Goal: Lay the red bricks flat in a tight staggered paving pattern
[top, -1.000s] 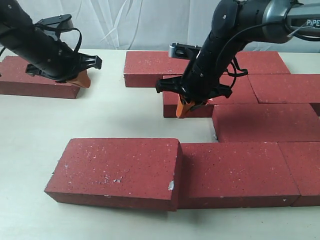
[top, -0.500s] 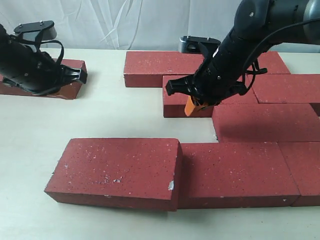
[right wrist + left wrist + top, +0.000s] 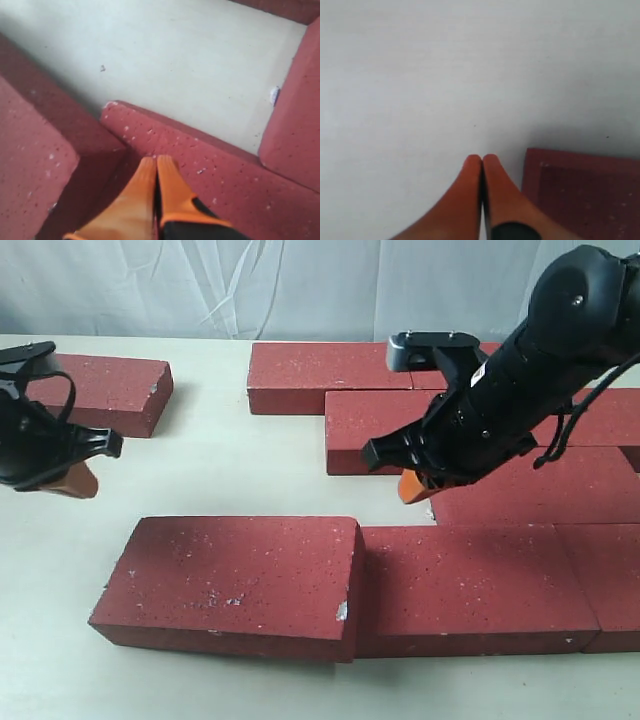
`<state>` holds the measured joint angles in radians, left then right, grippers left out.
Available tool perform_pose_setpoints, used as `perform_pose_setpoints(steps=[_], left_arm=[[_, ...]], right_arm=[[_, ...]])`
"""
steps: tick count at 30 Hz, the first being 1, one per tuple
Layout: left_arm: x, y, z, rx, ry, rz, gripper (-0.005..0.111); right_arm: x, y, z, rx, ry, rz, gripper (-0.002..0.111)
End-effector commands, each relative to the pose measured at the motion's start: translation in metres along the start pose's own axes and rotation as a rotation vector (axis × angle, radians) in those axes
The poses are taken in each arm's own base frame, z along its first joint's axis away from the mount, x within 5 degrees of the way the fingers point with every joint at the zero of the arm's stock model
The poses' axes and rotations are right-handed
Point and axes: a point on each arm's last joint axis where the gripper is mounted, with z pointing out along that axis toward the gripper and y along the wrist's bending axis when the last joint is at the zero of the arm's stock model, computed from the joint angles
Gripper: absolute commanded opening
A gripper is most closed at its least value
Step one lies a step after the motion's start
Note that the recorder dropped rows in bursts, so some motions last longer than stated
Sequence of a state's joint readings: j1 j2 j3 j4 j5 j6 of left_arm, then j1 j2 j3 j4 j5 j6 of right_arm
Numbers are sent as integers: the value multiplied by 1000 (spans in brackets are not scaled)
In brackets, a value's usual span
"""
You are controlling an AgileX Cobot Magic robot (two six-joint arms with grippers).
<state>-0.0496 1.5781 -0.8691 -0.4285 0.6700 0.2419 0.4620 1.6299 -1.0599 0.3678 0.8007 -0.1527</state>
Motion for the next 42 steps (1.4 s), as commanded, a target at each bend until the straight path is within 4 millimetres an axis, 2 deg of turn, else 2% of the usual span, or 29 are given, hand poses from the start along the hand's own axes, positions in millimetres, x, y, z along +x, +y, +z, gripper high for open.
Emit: perform_pose_setpoints(steps=[1, 6, 14, 21, 25, 28, 34, 36, 38, 42], left_arm=[[13, 11, 2, -4, 59, 25, 0], [24, 13, 8, 1, 93, 77, 0], [24, 12, 8, 9, 89, 65, 0], [26, 14, 8, -5, 118, 122, 0], [25, 18, 12, -33, 112, 144, 0], [24, 23, 25, -50, 133, 143, 0], [21, 34, 25, -110, 115, 135, 0], [20, 42, 22, -140, 107, 86, 0], [19, 47, 20, -151, 101, 58, 0], [19, 47, 20, -151, 100, 53, 0]], right_arm=[[14, 23, 2, 12, 88, -138, -1], [25, 42, 13, 64, 174, -253, -1], [37, 55, 30, 89, 279, -320, -1], [41, 70, 46, 71, 273, -353, -1], [32, 79, 52, 38, 229, -338, -1], [15, 87, 57, 16, 186, -327, -1], [-14, 95, 78, -1, 106, -310, -1], [-19, 97, 74, 4, 87, -323, -1], [-21, 100, 62, -7, 57, -326, -1], [-9, 115, 53, -48, 117, -412, -1]])
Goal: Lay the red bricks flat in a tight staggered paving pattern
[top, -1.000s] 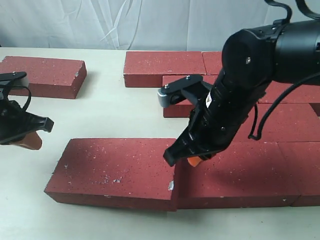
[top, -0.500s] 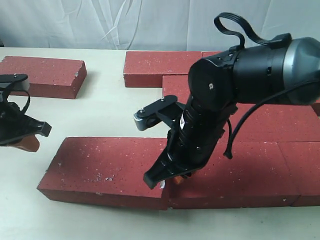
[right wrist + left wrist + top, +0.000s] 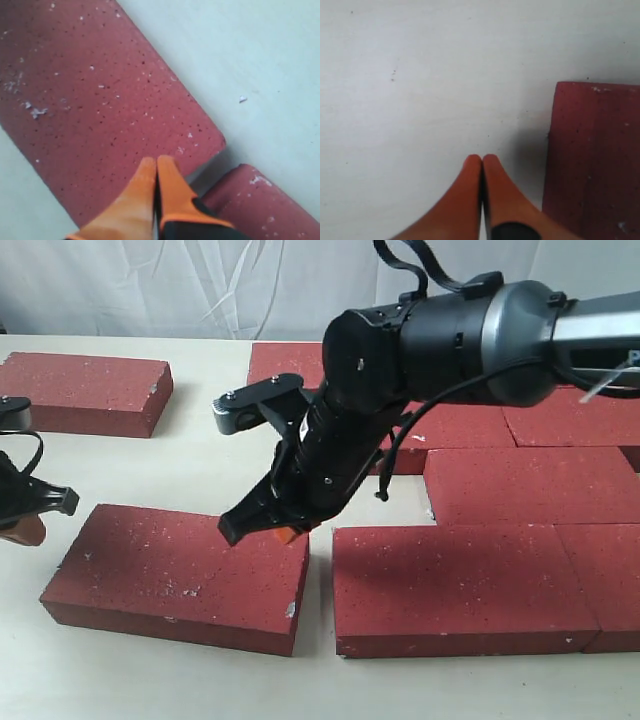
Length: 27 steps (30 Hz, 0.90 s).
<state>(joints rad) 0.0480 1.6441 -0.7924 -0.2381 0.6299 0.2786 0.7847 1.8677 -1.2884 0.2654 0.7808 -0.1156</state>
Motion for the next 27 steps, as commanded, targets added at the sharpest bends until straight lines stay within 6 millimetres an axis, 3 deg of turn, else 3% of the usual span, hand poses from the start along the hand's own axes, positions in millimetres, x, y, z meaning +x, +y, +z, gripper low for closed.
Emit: perform_pose_setpoints(steps=[1, 6, 11, 18, 27], left_arm=[[-1, 1, -2, -2, -11, -16, 0], [-1, 1, -2, -2, -9, -13, 0], [-1, -1, -2, 8, -12, -22, 0], [-3, -1, -2, 16, -28, -36, 0], [-2, -4, 21, 84, 35, -51, 0]], right_arm=[[7, 22, -8, -39, 56, -106, -1], [18, 58, 3, -51, 105, -233, -1], [27, 76, 26, -48, 172, -297, -1], [33, 75, 54, -32, 235, -300, -1], [29, 67, 58, 60, 200, -272, -1]])
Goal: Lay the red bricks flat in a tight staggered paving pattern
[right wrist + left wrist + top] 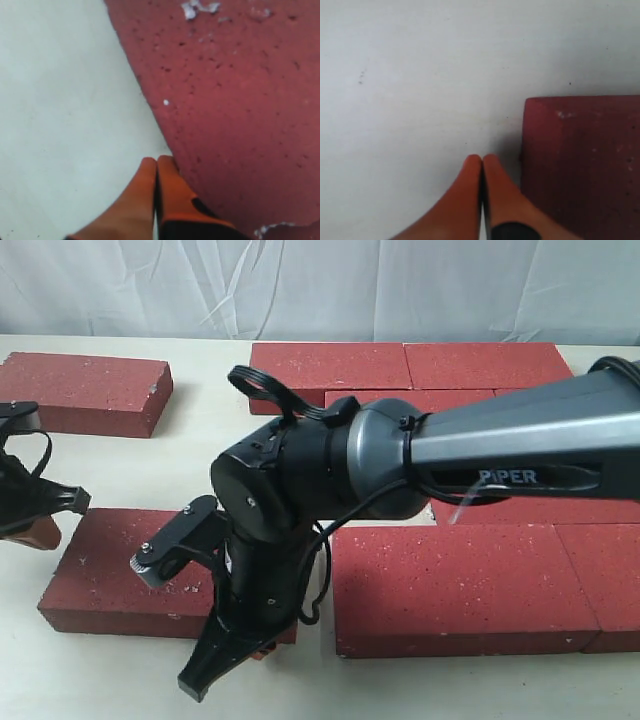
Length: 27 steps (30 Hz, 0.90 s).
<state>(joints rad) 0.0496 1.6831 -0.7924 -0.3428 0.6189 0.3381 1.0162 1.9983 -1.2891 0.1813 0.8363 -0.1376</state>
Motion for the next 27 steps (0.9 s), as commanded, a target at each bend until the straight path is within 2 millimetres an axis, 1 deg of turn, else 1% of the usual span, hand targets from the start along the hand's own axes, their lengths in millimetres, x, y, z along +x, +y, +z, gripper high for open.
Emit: perform_pose_setpoints(steps=[1, 10, 15, 20, 27], left_arm=[[-1, 0, 13, 30, 28, -20, 0], [-8, -3, 12, 64, 5, -47, 0], [-12, -11, 11, 148, -41, -27, 0], [-15, -14, 10, 187, -79, -15, 0], [-17, -13, 10, 170, -99, -15, 0]], right_arm=[[-3, -5, -2, 63, -24, 21, -1], [-13, -7, -3, 84, -134, 58, -1], [-16, -10, -4, 88, -170, 75, -1], [-16, -20, -5, 103, -182, 106, -1], [-17, -35, -7, 124, -203, 149, -1]])
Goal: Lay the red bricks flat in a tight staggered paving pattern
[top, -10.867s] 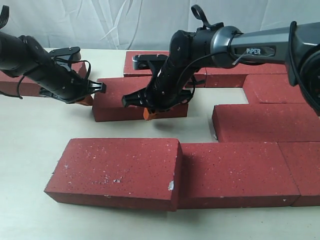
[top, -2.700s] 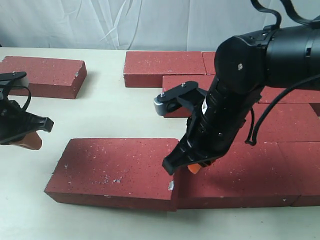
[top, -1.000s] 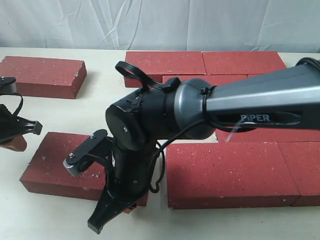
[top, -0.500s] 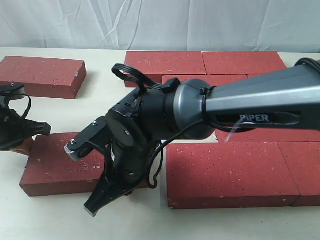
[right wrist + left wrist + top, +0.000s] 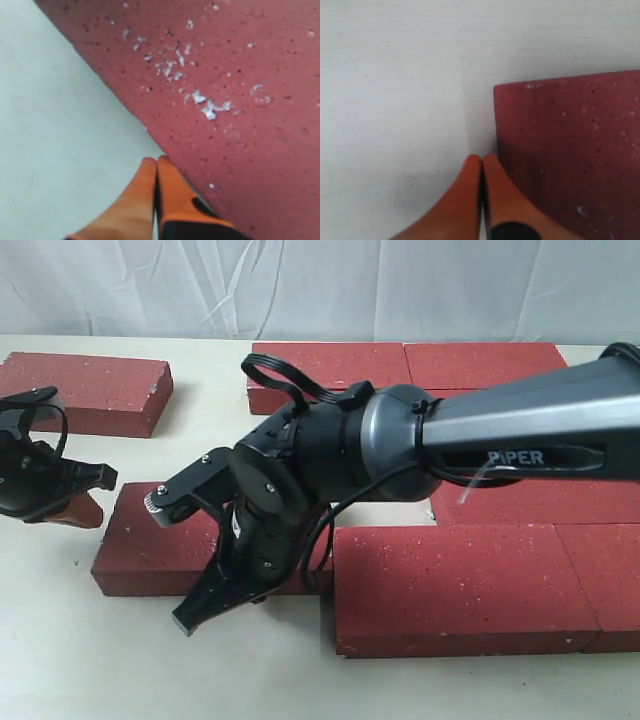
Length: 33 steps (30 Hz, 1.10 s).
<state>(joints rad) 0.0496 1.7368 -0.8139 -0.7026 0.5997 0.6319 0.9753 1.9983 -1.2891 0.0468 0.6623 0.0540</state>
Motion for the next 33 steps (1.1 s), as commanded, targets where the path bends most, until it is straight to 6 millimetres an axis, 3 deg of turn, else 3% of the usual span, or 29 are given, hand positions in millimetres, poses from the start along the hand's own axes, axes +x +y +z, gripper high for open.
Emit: perform_pose_setpoints(steps=[1, 13, 21, 33], left_arm=[[-2, 1, 0, -8, -13, 6, 0], [-3, 1, 0, -9, -17, 6, 0], [-3, 1, 0, -7, -18, 3, 0], [-3, 1, 0, -9, -21, 3, 0]], right_arm=[[-5, -11, -1, 18, -32, 22, -1], [-6, -14, -2, 17, -46, 47, -1], [8, -14, -2, 38, 107, 33, -1], [7, -24, -3, 136, 97, -31, -1]])
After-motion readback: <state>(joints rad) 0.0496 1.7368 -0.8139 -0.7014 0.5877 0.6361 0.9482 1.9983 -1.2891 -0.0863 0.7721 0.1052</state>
